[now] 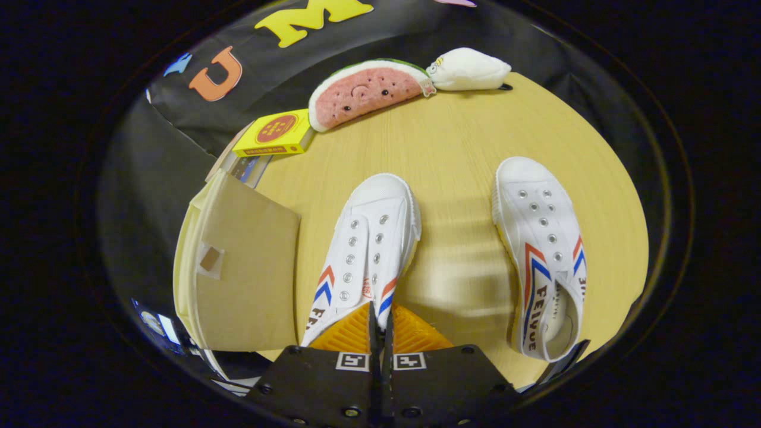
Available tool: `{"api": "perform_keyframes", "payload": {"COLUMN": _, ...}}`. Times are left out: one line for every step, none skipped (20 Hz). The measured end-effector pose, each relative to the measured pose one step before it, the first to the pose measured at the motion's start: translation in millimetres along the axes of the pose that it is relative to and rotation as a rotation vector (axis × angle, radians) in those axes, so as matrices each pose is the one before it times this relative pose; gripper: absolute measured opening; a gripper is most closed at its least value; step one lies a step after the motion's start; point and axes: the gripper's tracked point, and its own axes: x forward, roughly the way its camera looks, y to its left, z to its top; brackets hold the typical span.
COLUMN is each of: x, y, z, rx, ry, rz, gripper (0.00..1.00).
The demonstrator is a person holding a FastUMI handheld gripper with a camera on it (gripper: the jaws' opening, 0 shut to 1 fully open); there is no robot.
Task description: Open the storage box then place both shoes into the box .Put the left shoe in first, then the right shoe, with the right side of both shoes facing outward in a uniform manner.
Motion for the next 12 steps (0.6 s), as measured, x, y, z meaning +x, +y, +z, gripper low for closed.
{"api": "perform_keyframes", "payload": {"x": -11.79, "y": 6.37, "z": 3.64, "rx": 0.00535, "ry": -0.01763, "rz": 0.00476, "gripper": 0.00}}
{"api": "perform_keyframes", "payload": {"x": -12.90, "y": 8.21, "z": 5.27, "rx": -0.00197, "ry": -0.02087, "rz": 0.00445, "gripper": 0.00}}
{"api": "perform_keyframes", "payload": {"x": -12.81, "y": 9.69, "z": 6.07, "rx": -0.00424, "ry": -0.02325, "rz": 0.00359, "gripper": 0.00}}
{"api": "perform_keyframes", "payload": {"x": -13.21, "y": 11.66, "z": 7.63, "rx": -0.00393, "ry": -0.02324, "rz": 0.00502, "gripper": 0.00}}
{"api": "perform_keyframes", "payload": {"x": -12.21, "y": 13.27, "z": 6.31, "rx": 0.00226, "ry": -0.02159, "rz": 0.00964, "gripper": 0.00}}
{"api": "perform_keyframes", "payload": {"x": -11.01, "y": 14.78, "z": 7.19, "rx": 0.00477, "ry": -0.02057, "rz": 0.01143, "gripper": 0.00}}
{"api": "perform_keyframes", "payload": {"x": -9.24, "y": 15.72, "z": 6.97, "rx": -0.00257, "ry": -0.02145, "rz": 0.00831, "gripper": 0.00}}
{"api": "perform_keyframes", "payload": {"x": -7.78, "y": 15.71, "z": 7.22, "rx": -0.01485, "ry": -0.02448, "rz": 0.00189, "gripper": 0.00}}
{"api": "perform_keyframes", "payload": {"x": -6.24, "y": 15.09, "z": 5.62, "rx": -0.02035, "ry": -0.02214, "rz": 0.00055, "gripper": 0.00}}
{"api": "perform_keyframes", "payload": {"x": -4.41, "y": 17.41, "z": 5.13, "rx": -0.01464, "ry": -0.01744, "rz": 0.00572, "gripper": 0.00}}
{"api": "perform_keyframes", "payload": {"x": -1.82, "y": 18.62, "z": 2.31, "rx": -0.01256, "ry": -0.01068, "rz": 0.01206, "gripper": 0.00}}
{"api": "perform_keyframes", "payload": {"x": 0.73, "y": 18.54, "z": 1.26, "rx": -0.00577, "ry": -0.00533, "rz": 0.01232, "gripper": 0.00}}
